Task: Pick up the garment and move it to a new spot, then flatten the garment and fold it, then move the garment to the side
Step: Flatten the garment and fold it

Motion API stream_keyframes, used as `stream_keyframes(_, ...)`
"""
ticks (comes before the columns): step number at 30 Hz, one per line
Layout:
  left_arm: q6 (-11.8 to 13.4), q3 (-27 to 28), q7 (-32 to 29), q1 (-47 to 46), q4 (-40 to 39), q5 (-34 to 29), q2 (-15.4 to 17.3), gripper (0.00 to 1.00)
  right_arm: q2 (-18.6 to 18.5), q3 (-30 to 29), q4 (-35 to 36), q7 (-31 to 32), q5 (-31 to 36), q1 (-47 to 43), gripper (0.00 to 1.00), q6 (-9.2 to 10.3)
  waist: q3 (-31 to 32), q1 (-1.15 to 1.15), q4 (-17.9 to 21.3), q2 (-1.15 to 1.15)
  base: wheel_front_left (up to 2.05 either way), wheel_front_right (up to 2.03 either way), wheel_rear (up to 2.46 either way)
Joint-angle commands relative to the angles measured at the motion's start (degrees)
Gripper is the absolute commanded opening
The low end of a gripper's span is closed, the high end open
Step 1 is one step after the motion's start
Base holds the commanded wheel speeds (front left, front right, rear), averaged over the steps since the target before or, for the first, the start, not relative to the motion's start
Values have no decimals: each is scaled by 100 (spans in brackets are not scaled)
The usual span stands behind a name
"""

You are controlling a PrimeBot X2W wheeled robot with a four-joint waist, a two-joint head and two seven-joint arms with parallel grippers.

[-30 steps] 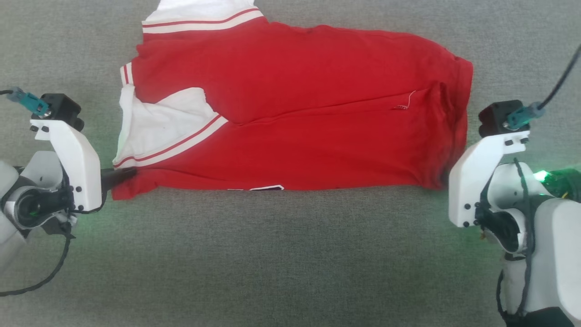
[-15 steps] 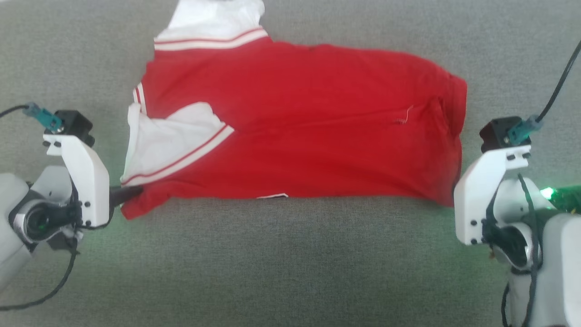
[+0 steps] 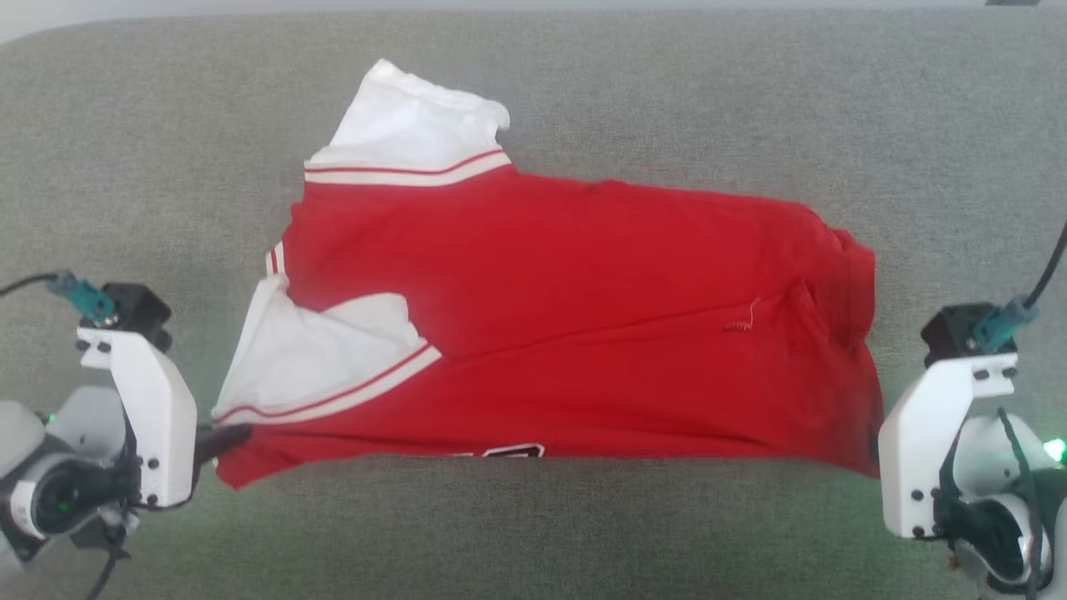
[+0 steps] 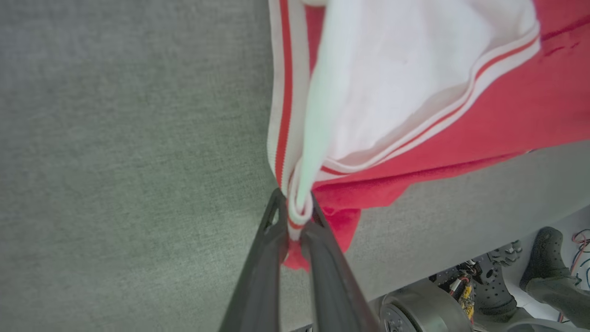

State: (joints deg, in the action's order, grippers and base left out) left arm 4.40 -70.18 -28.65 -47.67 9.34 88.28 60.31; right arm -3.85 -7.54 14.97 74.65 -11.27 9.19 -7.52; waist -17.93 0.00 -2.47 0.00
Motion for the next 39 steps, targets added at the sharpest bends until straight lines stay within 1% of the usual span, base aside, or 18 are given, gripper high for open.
stream_keyframes(1, 68, -15, 48, 100, 3, -18, 40, 0, -4, -60, -36, -22, 0, -71, 0, 7, -6, 0, 3, 0, 0, 0, 0)
stream_keyframes(3, 80, -37, 53, 196, 12, 45, -24, 0, 26, -101, -156, -113, -4, -135, 0, 7, -13, 0, 7, 0, 0, 0, 0)
stream_keyframes(4, 81, -38, 71, 219, 45, 58, -72, 4, 38, -119, -214, -182, -4, -146, 0, 7, -18, 0, 9, 0, 0, 0, 0)
stream_keyframes(5, 76, -41, 89, 237, 94, 82, -122, 18, 52, -119, -299, -226, 0, -157, 0, 7, -25, 0, 9, 0, 0, 0, 0)
stream_keyframes(6, 59, -45, 98, 254, 154, 96, -164, 27, 65, -104, -385, -288, 2, -156, 0, 7, -32, 0, 16, 0, 0, 0, 0)
stream_keyframes(7, 31, -44, 108, 260, 214, 93, -199, 39, 71, -95, -443, -374, 20, -119, 21, 6, -40, 0, 21, 0, 0, 0, 0)
stream_keyframes(8, 10, -45, 104, 251, 281, 82, -235, 73, 73, -87, -520, -448, 34, -72, 35, 7, -45, 0, 24, 0, 0, 0, 0)
stream_keyframes(9, -14, -43, 100, 235, 345, 75, -261, 100, 81, -73, -593, -506, 47, -41, 43, 6, -47, 0, 30, 0, 0, 0, 0)
stream_keyframes(10, -35, -33, 79, 203, 402, 79, -276, 100, 88, -40, -642, -562, 53, -8, 76, 6, -46, 0, 38, 0, 0, 0, 0)
stream_keyframes(11, -56, -19, 75, 154, 450, 54, -273, 100, 93, -36, -687, -622, 43, 39, 100, 6, -43, 0, 45, 0, 0, 0, 0)
stream_keyframes(14, -119, 93, 67, 47, 493, 143, -243, 100, 98, 0, -725, -754, 9, 122, 100, 6, -24, 0, 65, 0, 0, 0, 0)
stream_keyframes(21, -111, 307, 53, -354, 358, -49, 135, 100, 97, 56, -389, -1160, -107, 269, 100, 6, -4, 0, 196, 0, 0, 0, 0)
stream_keyframes(24, -65, 422, 73, -597, 274, -206, 303, 100, 97, 22, -177, -1576, -190, 383, 100, 6, -44, 0, 318, 0, 0, 0, 0)
stream_keyframes(26, -119, 500, 108, -781, 261, -290, 330, 100, 98, 9, -94, -1955, -246, 461, 100, 6, -91, 0, 436, 0, 0, 0, 0)
stream_keyframes(27, -119, 500, 108, -781, 261, -290, 330, 100, 98, 9, -94, -1955, -246, 461, 100, 6, -91, 0, 436, 0, 0, 0, 0)
stream_keyframes(33, -234, 649, 53, -1288, 419, -614, 377, 100, 97, 164, -10, -3534, -460, 696, 100, 6, -317, 0, 925, 0, 0, 0, 0)
stream_keyframes(37, -446, 754, 72, -1634, 778, -852, 389, 100, 101, 421, -67, -4762, -489, 738, 100, 5, -536, 0, 1330, 0, 0, 0, 0)
stream_keyframes(39, -529, 802, 104, -1791, 996, -911, 328, 100, 100, 537, -159, -5270, -553, 671, 100, 5, -631, 0, 1502, 0, 0, 0, 0)
